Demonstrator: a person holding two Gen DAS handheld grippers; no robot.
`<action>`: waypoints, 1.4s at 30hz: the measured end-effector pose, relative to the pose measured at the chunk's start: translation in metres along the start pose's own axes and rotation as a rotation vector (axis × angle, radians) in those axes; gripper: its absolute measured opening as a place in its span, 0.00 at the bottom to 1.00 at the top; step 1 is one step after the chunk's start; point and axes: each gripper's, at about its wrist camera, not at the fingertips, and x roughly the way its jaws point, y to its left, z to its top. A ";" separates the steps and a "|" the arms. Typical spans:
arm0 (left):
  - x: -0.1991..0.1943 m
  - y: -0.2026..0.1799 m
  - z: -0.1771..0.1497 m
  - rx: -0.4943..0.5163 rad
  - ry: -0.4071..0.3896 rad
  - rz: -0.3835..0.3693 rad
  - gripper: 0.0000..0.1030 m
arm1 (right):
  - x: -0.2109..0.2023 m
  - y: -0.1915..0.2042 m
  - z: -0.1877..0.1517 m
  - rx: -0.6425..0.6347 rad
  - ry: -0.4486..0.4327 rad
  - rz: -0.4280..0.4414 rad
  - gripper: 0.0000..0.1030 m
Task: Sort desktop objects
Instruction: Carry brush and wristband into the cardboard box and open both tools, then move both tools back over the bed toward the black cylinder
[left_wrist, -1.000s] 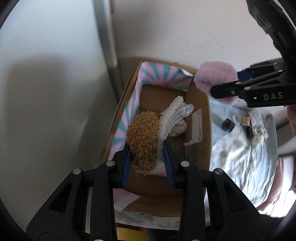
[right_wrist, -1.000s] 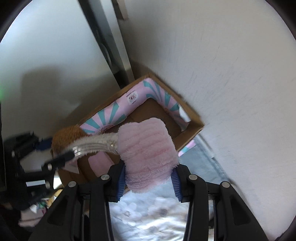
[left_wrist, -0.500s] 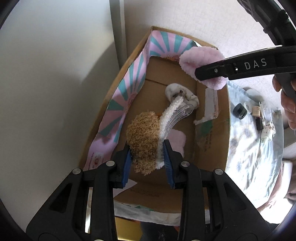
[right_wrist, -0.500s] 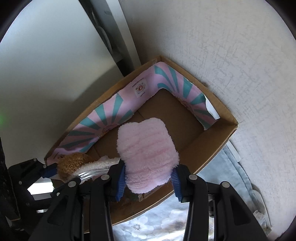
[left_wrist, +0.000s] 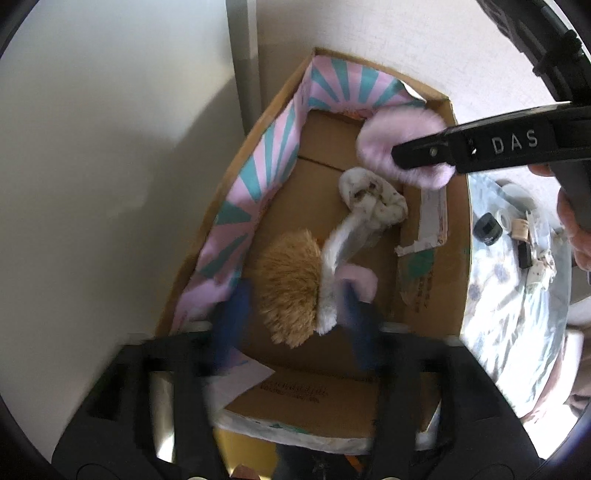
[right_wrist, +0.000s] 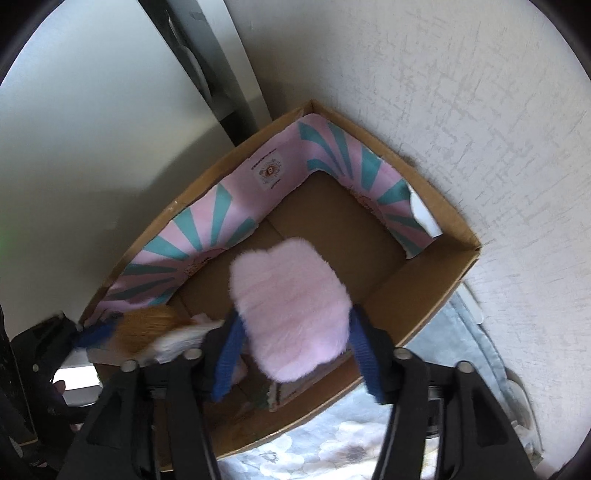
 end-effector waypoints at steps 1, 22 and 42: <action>-0.002 -0.001 0.001 0.006 -0.018 0.011 1.00 | -0.001 0.000 0.000 0.003 -0.017 0.002 0.71; -0.029 -0.016 0.016 0.074 -0.035 -0.008 1.00 | -0.055 0.008 -0.022 -0.018 -0.101 -0.097 0.89; -0.110 -0.113 0.049 0.358 -0.161 -0.124 1.00 | -0.195 -0.051 -0.141 0.155 -0.300 -0.273 0.90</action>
